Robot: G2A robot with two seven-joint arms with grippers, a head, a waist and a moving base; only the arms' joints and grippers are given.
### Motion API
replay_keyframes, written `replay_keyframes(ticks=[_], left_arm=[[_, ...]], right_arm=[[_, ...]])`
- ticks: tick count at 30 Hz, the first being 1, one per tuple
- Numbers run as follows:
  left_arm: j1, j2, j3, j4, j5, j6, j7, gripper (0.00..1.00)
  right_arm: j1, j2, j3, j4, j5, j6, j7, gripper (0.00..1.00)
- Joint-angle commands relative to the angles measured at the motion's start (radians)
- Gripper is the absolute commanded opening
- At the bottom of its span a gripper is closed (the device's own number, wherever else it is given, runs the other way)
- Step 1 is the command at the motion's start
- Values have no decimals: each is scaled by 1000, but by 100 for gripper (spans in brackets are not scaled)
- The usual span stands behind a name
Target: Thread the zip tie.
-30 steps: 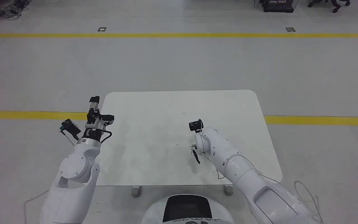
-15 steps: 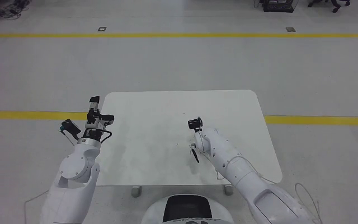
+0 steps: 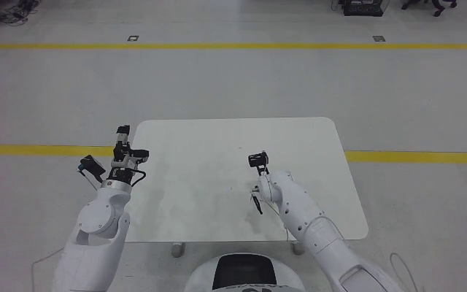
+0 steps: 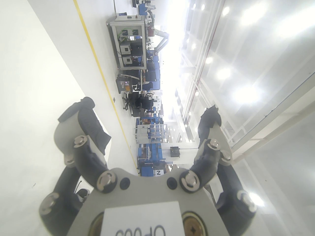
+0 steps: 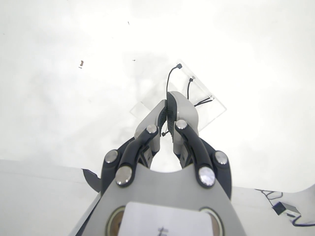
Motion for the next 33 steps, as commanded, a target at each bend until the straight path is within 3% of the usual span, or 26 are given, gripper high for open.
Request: replay_keyframes(ticks=[1, 17, 33], left_arm=[[0, 0, 0, 0, 0, 0, 0, 100], [0, 0, 0, 0, 0, 0, 0, 100], [0, 0, 0, 0, 0, 0, 0, 100]], right_arm=[[-17, 5, 15, -25, -1, -8, -2, 0], [-107, 25, 81, -156, 1, -38, -59, 0], [-212, 43, 96, -278, -73, -73, -209, 0]])
